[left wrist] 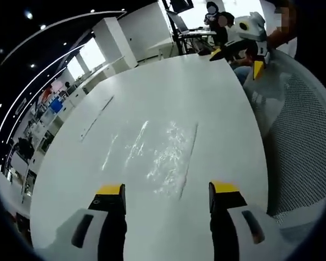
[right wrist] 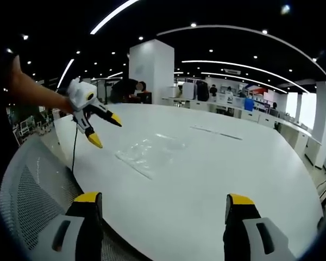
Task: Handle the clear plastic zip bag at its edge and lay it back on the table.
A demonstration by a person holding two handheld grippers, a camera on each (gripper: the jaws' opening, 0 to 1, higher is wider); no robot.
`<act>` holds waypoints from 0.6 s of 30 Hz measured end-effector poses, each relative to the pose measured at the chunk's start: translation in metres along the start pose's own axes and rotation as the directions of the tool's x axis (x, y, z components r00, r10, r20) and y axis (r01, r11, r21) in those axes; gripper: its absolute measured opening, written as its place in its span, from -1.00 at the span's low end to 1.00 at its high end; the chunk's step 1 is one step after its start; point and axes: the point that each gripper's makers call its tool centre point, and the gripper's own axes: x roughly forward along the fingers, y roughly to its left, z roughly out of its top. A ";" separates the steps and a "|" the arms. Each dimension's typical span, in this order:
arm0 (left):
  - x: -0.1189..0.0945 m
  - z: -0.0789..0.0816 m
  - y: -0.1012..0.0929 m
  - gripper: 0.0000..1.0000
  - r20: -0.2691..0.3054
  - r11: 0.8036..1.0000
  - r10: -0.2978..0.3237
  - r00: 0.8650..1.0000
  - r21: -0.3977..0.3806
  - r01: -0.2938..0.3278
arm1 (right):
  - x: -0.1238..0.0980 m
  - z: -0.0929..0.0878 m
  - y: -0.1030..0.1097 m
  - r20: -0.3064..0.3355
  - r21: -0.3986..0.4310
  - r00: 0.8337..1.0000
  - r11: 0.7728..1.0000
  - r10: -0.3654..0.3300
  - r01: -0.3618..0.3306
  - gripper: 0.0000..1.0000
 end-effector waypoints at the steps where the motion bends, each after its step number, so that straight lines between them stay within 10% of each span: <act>1: 0.001 -0.001 -0.001 0.20 -0.009 1.000 -0.008 1.000 0.006 0.008 | 0.000 0.000 0.000 -0.001 -0.001 1.000 1.000 0.001 -0.001 0.88; 18: 0.021 -0.014 -0.008 -0.14 -0.097 0.991 -0.116 0.988 0.057 0.122 | 0.000 0.003 0.003 0.021 -0.038 1.000 0.999 0.019 -0.018 0.73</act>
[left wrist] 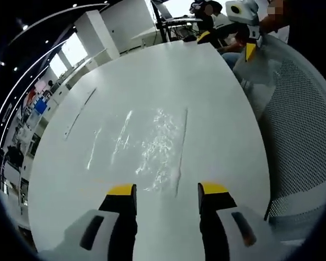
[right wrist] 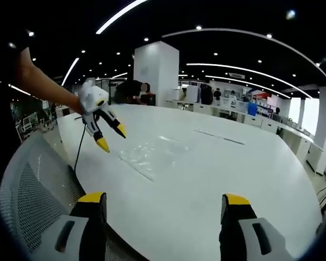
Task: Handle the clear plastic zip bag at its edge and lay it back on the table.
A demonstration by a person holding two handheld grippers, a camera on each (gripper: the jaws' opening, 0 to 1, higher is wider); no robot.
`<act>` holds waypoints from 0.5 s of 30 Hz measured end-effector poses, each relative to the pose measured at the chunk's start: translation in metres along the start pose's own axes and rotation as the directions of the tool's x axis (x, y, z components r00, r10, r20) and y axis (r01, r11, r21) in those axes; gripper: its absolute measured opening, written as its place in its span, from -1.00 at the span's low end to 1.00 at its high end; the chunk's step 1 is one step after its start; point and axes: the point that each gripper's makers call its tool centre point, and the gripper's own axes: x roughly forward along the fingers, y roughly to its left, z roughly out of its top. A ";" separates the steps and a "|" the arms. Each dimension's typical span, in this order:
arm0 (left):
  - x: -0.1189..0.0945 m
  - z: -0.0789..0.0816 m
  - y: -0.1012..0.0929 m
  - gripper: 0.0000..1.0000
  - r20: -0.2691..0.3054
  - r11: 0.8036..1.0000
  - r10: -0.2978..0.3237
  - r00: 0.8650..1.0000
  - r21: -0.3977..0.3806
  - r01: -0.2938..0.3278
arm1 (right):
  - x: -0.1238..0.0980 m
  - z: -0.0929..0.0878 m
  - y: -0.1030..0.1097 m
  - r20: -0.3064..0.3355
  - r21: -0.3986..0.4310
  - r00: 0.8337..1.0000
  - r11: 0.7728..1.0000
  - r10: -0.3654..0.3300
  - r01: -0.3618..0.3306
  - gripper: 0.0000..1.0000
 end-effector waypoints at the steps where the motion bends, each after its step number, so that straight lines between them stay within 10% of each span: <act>1: 0.002 -0.002 0.000 -0.16 -0.007 1.000 -0.006 1.000 0.003 0.006 | 0.000 0.000 0.000 0.002 -0.002 1.000 1.000 0.000 0.000 0.72; 15: 0.020 -0.004 0.000 -0.38 -0.051 0.997 -0.072 0.996 0.037 0.074 | 0.000 0.003 0.001 0.004 -0.012 1.000 1.000 0.000 0.000 0.65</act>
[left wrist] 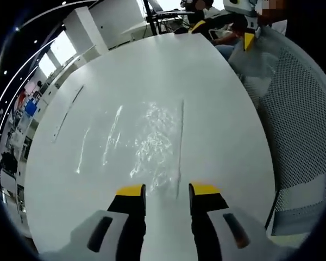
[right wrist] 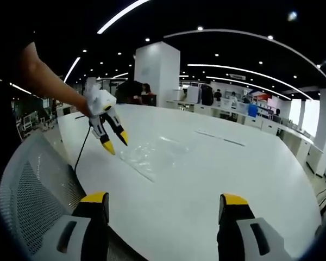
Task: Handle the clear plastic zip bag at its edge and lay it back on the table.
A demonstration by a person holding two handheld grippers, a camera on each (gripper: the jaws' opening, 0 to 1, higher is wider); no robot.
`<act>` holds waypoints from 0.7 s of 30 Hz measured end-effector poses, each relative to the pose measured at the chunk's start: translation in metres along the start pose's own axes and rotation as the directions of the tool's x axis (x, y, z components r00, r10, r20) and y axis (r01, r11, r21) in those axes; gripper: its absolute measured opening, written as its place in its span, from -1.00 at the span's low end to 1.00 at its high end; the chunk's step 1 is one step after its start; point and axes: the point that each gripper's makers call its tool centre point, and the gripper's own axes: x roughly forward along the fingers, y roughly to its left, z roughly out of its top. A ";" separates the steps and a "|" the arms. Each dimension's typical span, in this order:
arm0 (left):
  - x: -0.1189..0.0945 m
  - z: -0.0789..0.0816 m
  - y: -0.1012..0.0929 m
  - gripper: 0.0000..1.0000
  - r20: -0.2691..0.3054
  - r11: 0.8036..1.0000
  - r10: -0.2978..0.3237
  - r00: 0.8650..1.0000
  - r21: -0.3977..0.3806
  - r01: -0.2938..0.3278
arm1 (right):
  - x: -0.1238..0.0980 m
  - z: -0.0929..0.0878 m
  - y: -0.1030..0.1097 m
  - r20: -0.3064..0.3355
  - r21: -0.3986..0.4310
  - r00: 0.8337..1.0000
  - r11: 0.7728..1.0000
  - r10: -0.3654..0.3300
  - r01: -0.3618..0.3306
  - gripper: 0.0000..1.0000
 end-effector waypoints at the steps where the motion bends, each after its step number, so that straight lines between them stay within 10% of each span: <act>1: 0.001 0.000 -0.001 -0.38 -0.001 1.000 -0.008 1.000 0.000 0.008 | 0.000 0.001 0.000 0.003 -0.003 1.000 1.000 -0.003 0.003 0.65; 21: 0.015 -0.010 -0.008 -0.67 -0.050 0.996 -0.085 0.995 0.029 0.087 | 0.000 0.002 -0.004 0.006 0.002 1.000 1.000 -0.022 0.022 0.42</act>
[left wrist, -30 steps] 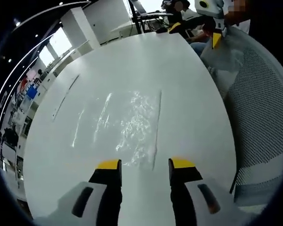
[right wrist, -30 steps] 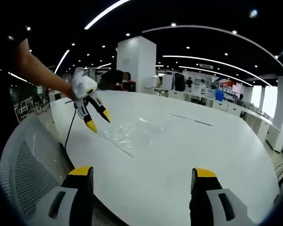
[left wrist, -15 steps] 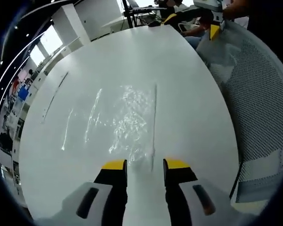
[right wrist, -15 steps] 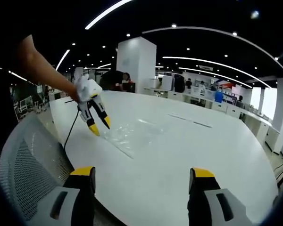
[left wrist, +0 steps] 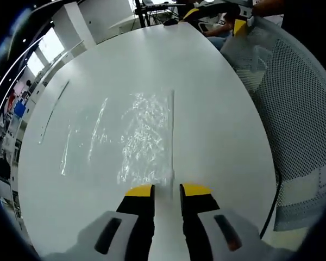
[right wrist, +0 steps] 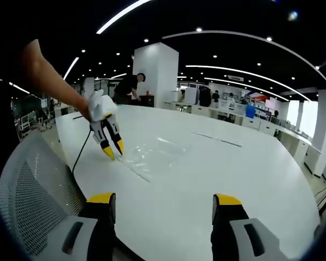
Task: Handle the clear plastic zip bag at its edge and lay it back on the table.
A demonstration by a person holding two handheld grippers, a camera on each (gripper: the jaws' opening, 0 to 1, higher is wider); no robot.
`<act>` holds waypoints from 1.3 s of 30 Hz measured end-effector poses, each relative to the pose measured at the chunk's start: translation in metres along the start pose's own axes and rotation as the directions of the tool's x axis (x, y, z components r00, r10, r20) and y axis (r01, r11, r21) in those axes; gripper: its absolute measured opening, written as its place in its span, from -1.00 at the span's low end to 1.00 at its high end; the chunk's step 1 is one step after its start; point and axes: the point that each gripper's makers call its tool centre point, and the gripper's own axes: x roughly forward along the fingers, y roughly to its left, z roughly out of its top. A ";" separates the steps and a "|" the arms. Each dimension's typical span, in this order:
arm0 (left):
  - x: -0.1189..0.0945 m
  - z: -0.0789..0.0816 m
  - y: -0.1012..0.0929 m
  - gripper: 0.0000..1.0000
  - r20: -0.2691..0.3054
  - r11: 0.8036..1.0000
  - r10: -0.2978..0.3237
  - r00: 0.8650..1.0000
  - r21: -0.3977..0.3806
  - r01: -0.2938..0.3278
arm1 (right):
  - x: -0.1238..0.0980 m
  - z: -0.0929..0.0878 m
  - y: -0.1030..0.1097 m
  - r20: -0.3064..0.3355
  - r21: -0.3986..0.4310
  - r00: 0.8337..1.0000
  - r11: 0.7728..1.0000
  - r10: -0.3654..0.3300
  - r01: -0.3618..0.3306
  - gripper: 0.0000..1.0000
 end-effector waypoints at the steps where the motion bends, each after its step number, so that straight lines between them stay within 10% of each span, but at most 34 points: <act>1: 0.001 -0.001 0.001 -0.69 0.001 1.000 -0.001 1.000 -0.003 0.001 | 0.000 0.000 0.000 -0.001 -0.001 1.000 1.000 -0.002 0.002 0.41; 39: -0.002 0.001 -0.007 -1.00 -0.009 0.995 -0.036 0.999 -0.088 0.036 | 0.001 -0.004 0.002 -0.027 -0.039 1.000 0.999 0.012 -0.013 0.32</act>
